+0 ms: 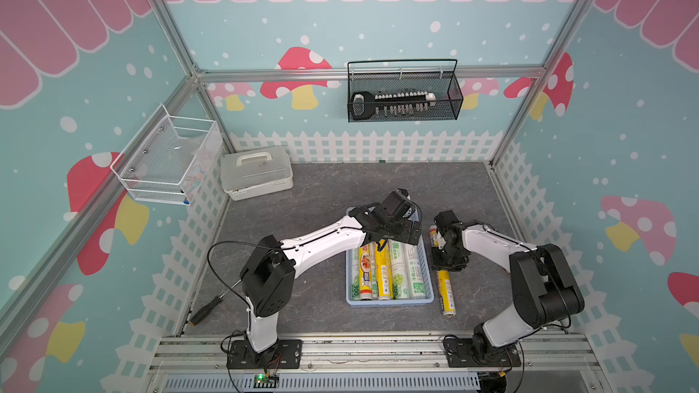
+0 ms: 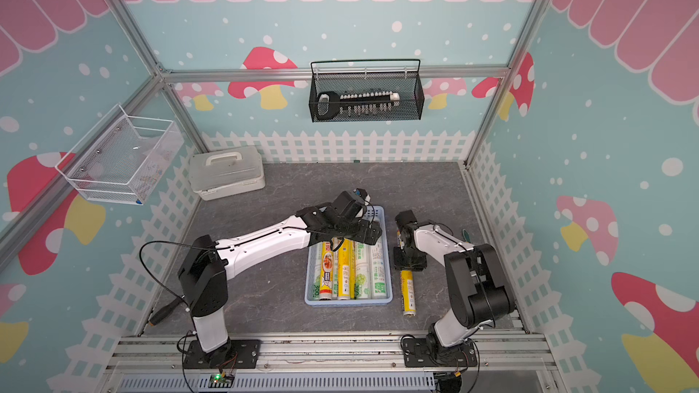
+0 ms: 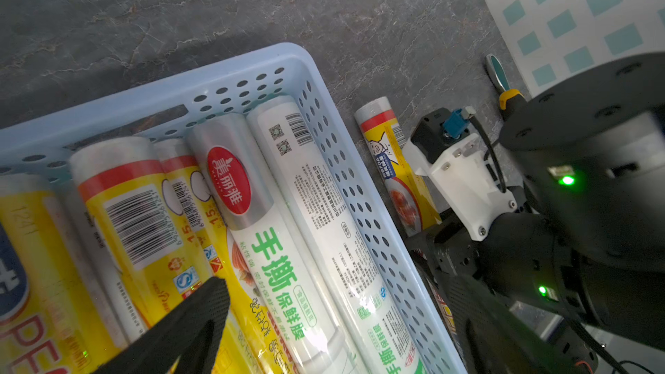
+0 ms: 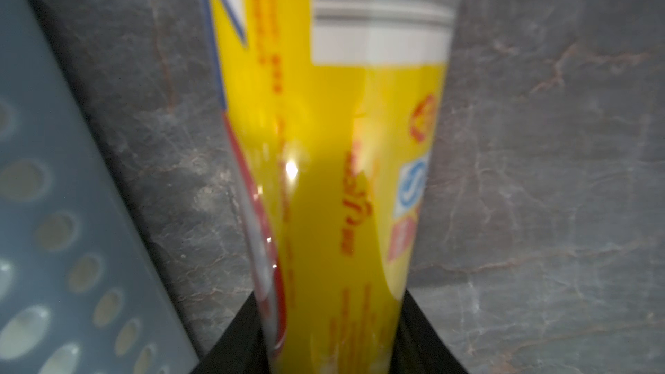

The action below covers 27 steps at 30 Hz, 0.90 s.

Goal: Put the plastic wrap into the basket
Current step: Pick up the plastic wrap from the center of the board.

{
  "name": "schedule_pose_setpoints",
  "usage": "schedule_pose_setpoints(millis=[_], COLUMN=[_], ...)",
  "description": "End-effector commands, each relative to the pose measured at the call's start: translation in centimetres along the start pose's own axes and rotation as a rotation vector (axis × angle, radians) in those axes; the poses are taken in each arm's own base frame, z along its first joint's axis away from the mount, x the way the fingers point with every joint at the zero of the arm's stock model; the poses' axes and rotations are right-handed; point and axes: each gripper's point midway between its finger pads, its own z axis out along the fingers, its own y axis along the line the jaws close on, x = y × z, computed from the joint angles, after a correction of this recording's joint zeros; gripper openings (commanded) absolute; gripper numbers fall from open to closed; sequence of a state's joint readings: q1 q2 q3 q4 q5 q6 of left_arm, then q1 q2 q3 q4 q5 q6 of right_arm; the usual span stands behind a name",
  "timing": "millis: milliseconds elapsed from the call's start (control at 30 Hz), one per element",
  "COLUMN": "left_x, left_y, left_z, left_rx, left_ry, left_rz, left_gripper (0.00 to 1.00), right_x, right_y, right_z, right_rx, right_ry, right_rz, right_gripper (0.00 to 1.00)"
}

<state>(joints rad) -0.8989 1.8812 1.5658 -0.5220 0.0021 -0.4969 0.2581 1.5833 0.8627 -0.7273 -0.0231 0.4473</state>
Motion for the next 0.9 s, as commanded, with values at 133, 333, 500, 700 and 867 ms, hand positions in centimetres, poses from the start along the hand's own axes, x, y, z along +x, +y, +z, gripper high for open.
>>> schedule_pose_setpoints(millis=[133, 333, 500, 700, 867], left_x=[-0.9, -1.2, -1.2, -1.6, -1.8], left_y=[0.2, 0.3, 0.8, 1.9, 3.0], left_z=[-1.4, -1.8, -2.3, -3.4, -4.5], left_rx=[-0.015, -0.025, -0.042, -0.090, -0.118], left_ry=[-0.039, -0.054, -0.072, -0.123, -0.165], left_rz=[0.006, 0.004, 0.003, -0.015, -0.028], left_gripper=[0.99, 0.99, 0.99, 0.99, 0.99], right_x=[0.4, -0.6, -0.8, -1.4, -2.2], right_y=[-2.2, -2.2, -0.5, 3.1, 6.1], right_z=[-2.8, -8.1, -12.4, -16.9, -18.9], right_rx=[0.118, 0.089, -0.039, -0.263, -0.441], right_ry=[-0.068, -0.244, -0.357, -0.435, -0.466], right_rz=[0.011, 0.018, 0.021, 0.003, -0.002], right_gripper=[0.36, 0.33, 0.32, 0.32, 0.32])
